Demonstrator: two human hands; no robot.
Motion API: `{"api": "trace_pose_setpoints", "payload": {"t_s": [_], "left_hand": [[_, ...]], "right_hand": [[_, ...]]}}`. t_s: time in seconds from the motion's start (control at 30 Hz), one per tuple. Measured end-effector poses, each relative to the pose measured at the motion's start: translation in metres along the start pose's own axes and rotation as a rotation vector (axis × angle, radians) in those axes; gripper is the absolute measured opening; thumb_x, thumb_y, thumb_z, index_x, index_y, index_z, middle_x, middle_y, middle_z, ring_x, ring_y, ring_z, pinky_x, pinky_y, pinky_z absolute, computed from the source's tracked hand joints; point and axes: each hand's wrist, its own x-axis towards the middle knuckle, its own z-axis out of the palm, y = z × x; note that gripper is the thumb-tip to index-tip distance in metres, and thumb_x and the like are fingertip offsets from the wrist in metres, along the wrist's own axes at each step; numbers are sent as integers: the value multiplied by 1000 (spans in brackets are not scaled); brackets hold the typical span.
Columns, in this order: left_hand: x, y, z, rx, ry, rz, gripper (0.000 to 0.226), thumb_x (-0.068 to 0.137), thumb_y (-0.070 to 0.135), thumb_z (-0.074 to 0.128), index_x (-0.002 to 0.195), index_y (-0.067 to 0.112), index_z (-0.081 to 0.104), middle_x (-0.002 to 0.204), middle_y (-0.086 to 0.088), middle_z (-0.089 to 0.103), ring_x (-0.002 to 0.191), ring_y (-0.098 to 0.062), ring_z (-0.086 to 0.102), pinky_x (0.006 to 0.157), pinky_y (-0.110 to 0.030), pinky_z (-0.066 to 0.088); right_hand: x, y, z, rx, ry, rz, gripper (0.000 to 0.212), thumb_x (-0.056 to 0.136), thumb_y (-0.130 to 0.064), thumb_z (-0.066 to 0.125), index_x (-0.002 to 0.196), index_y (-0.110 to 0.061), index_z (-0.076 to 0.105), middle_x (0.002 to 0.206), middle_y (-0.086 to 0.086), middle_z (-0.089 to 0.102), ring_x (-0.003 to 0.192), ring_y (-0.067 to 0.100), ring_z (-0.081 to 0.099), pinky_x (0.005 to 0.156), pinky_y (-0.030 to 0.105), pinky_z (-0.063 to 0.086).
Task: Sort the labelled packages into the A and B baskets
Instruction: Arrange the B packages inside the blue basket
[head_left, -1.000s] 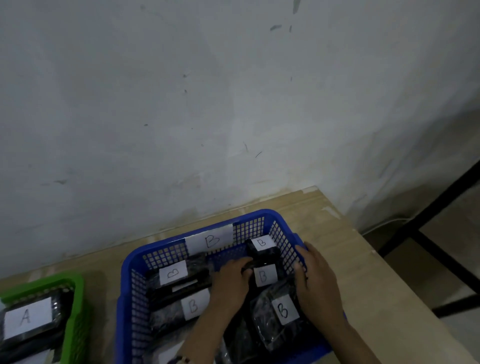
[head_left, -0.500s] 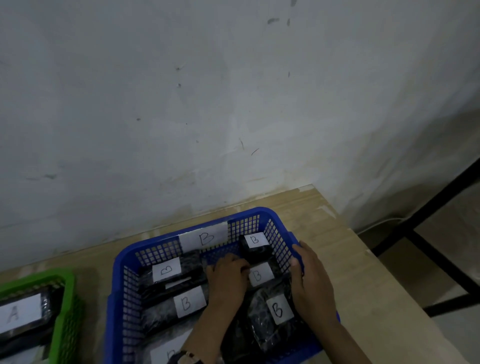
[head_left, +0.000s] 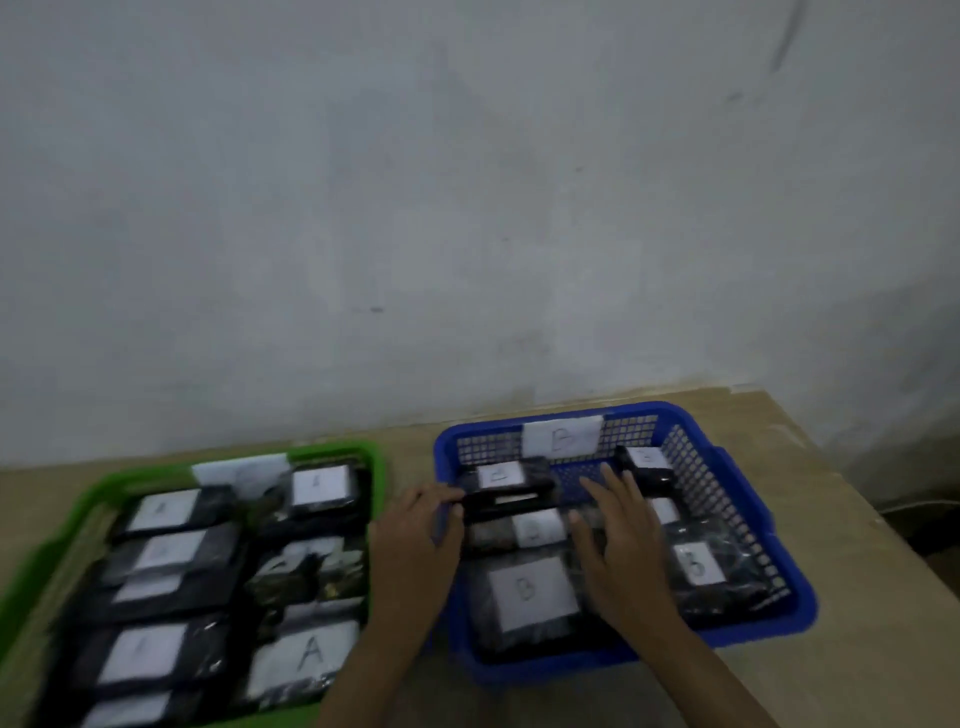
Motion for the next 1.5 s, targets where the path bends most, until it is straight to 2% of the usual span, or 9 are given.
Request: {"api": "trace_pose_setpoints", "payload": {"t_s": [0.1, 0.27, 0.4, 0.57, 0.7, 0.93, 1.17, 1.4, 1.5], "left_hand": [[-20, -26, -38, 35, 66, -27, 31, 80, 36, 42, 86, 17, 66, 89, -4, 69, 79, -25, 64, 69, -42, 54], [-49, -78, -106, 126, 116, -54, 32, 82, 37, 42, 88, 17, 67, 90, -4, 70, 77, -24, 66, 65, -46, 56], [-69, -126, -150, 232, 106, -132, 30, 80, 34, 46, 89, 14, 68, 90, -7, 72, 77, -27, 67, 64, -42, 57], [-87, -179, -189, 261, 176, -222, 30, 80, 17, 43, 98, 9, 66, 96, -15, 68, 82, -36, 63, 69, -38, 50], [-90, -209, -226, 200, 303, -393, 27, 89, 9, 43, 108, 6, 62, 111, -19, 64, 93, -37, 62, 76, -41, 49], [-97, -252, -245, 372, 37, -268, 28, 72, 22, 55, 96, 11, 65, 95, -14, 68, 77, -37, 64, 62, -41, 53], [-103, -264, -227, 296, 79, -232, 30, 78, -4, 58, 107, 2, 62, 110, -23, 58, 87, -41, 61, 66, -45, 56], [-92, -238, -227, 162, 185, -267, 61, 92, 48, 21, 115, 3, 56, 110, -20, 61, 102, -34, 54, 84, -44, 46], [-80, -205, -224, -109, 177, -305, 53, 90, 45, 37, 129, 9, 45, 112, -4, 52, 101, -24, 51, 82, -34, 43]], "right_hand": [[-14, -40, 35, 5, -93, -92, 93, 71, -80, 1, 131, -23, 43, 144, -15, 20, 136, 3, 1, 115, 37, 1], [-46, -110, 85, 56, -187, -182, 92, 71, -80, 9, 130, -19, 45, 144, -9, 28, 139, 10, 8, 113, 34, 2], [-71, -155, 116, 10, -302, -253, 91, 68, -82, 4, 133, -29, 39, 148, -10, 27, 137, 3, 5, 110, 27, -1], [-94, -197, 155, 13, -436, -290, 94, 68, -83, 3, 131, -25, 43, 143, -6, 38, 141, 16, 16, 113, 31, 7], [-107, -224, 184, 37, -530, -275, 44, 91, -49, 38, 128, -27, 44, 137, -7, 43, 137, 13, 18, 115, 35, 13], [-126, -275, 228, 117, -518, -219, 75, 70, -69, 18, 122, -25, 50, 104, -3, 56, 111, 19, 44, 92, 27, 22], [-130, -295, 253, -15, -614, -132, 36, 90, -39, 47, 124, -30, 43, 117, 5, 48, 113, 28, 35, 93, 33, 29], [-118, -286, 227, 447, -509, 48, 32, 95, -18, 41, 127, -22, 44, 125, 6, 50, 102, 14, 53, 87, 26, 50], [-110, -274, 205, 465, -503, 36, 29, 97, -13, 37, 123, -22, 47, 122, 1, 48, 109, 12, 46, 98, 27, 45]]}}
